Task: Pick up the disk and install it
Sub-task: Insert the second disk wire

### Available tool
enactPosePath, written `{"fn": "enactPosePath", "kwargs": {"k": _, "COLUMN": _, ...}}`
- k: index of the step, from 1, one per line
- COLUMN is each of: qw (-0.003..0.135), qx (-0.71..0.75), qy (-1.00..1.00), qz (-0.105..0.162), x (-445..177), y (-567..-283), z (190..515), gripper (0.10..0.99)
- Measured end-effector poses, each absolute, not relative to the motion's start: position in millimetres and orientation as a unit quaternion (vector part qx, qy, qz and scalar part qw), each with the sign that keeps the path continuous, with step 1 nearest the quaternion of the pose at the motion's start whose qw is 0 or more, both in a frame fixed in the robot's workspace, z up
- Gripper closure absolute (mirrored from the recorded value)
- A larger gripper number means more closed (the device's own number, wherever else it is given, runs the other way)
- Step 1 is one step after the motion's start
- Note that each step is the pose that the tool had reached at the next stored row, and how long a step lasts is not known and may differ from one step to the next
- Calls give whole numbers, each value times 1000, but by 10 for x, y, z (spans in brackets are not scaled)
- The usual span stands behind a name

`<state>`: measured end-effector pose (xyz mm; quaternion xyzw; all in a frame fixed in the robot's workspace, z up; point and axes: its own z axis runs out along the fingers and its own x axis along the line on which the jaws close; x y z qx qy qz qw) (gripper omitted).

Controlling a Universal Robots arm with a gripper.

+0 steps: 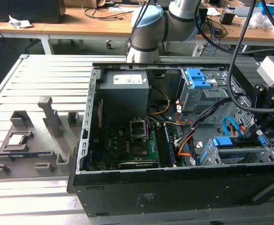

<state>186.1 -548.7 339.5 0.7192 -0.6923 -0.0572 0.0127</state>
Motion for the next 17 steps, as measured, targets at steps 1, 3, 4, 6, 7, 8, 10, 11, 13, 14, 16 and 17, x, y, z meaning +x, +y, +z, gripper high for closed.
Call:
{"fn": "enactPosePath", "kwargs": {"k": 1, "qw": 13, "qx": 719, "qy": -692, "qz": -57, "x": 1861, "y": -5488, "z": 3392, "gripper": 980}}
{"fn": "enactPosePath", "kwargs": {"k": 3, "qw": 12, "qx": 719, "qy": -692, "qz": -58, "x": 1861, "y": -5487, "z": 3406, "gripper": 980}}
{"fn": "enactPosePath", "kwargs": {"k": 4, "qw": 12, "qx": 719, "qy": -692, "qz": -58, "x": 1861, "y": -5487, "z": 3435, "gripper": 980}}
{"fn": "enactPosePath", "kwargs": {"k": 6, "qw": 12, "qx": 719, "qy": -692, "qz": -58, "x": 1861, "y": -5487, "z": 3632, "gripper": 980}}
{"fn": "enactPosePath", "kwargs": {"k": 7, "qw": 13, "qx": 719, "qy": -692, "qz": -57, "x": 1861, "y": -5487, "z": 3757, "gripper": 980}}
{"fn": "enactPosePath", "kwargs": {"k": 8, "qw": 13, "qx": 719, "qy": -692, "qz": -57, "x": 1861, "y": -5487, "z": 3818, "gripper": 980}}
{"fn": "enactPosePath", "kwargs": {"k": 10, "qw": 12, "qx": 719, "qy": -692, "qz": -57, "x": 1861, "y": -5488, "z": 3891, "gripper": 980}}
{"fn": "enactPosePath", "kwargs": {"k": 11, "qw": 12, "qx": 719, "qy": -692, "qz": -57, "x": 1861, "y": -5487, "z": 3892, "gripper": 980}}
{"fn": "enactPosePath", "kwargs": {"k": 13, "qw": 13, "qx": 719, "qy": -692, "qz": -57, "x": 1861, "y": -5487, "z": 3895, "gripper": 980}}
{"fn": "enactPosePath", "kwargs": {"k": 14, "qw": 13, "qx": 719, "qy": -692, "qz": -57, "x": 1861, "y": -5487, "z": 3896, "gripper": 980}}
{"fn": "enactPosePath", "kwargs": {"k": 16, "qw": 13, "qx": 719, "qy": -692, "qz": -57, "x": 1861, "y": -5487, "z": 3896, "gripper": 980}}
{"fn": "enactPosePath", "kwargs": {"k": 17, "qw": 13, "qx": 719, "qy": -692, "qz": -57, "x": 1861, "y": -5487, "z": 3896, "gripper": 980}}
